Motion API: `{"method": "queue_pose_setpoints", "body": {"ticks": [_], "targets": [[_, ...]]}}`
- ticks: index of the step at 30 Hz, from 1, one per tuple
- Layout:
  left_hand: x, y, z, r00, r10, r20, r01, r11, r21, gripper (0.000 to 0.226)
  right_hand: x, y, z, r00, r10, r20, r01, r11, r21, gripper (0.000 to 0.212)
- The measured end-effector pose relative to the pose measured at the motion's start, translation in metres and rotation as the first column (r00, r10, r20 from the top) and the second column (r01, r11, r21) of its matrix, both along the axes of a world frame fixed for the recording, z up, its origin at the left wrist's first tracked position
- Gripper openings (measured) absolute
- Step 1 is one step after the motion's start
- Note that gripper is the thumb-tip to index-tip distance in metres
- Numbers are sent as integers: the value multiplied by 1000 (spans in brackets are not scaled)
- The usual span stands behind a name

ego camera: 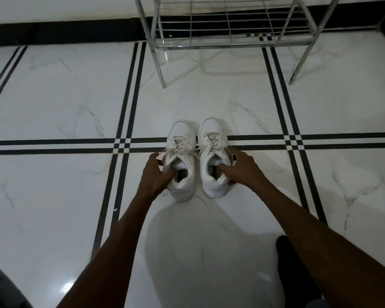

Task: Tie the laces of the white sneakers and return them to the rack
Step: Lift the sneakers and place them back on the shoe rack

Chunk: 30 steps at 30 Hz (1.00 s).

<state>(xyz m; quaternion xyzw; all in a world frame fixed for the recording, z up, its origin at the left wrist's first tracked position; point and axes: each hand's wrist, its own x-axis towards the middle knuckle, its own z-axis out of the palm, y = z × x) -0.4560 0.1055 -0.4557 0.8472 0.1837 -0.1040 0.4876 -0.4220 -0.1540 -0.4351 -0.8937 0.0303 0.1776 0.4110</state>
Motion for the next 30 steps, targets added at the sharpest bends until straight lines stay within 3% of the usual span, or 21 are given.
{"method": "queue_pose_setpoints", "body": {"ticks": [7, 13, 16, 20, 24, 30], "targets": [[1, -19, 4, 999, -19, 25, 18, 999, 41, 33, -3, 2, 1, 999, -34, 9, 34, 999, 7, 46], [7, -29, 5, 998, -45, 43, 38, 986, 160, 45, 2, -7, -1, 999, -47, 8, 47, 999, 8, 52], [17, -40, 5, 994, -60, 93, 45, 988, 150, 37, 10, -17, 0, 994, -105, 15, 104, 992, 69, 55], [32, -52, 10, 990, -56, 130, 37, 989, 142, 52, 23, -34, 12, 989, -141, 35, 135, 981, 137, 59], [39, -72, 69, 984, -34, 174, 10, 991, 137, 49, 29, -46, 64, 987, -161, 30, 154, 976, 155, 59], [57, -91, 215, 989, -43, 139, 29, 995, 98, 58, 44, -70, 214, 985, -171, 36, 159, 964, 214, 60]]}}
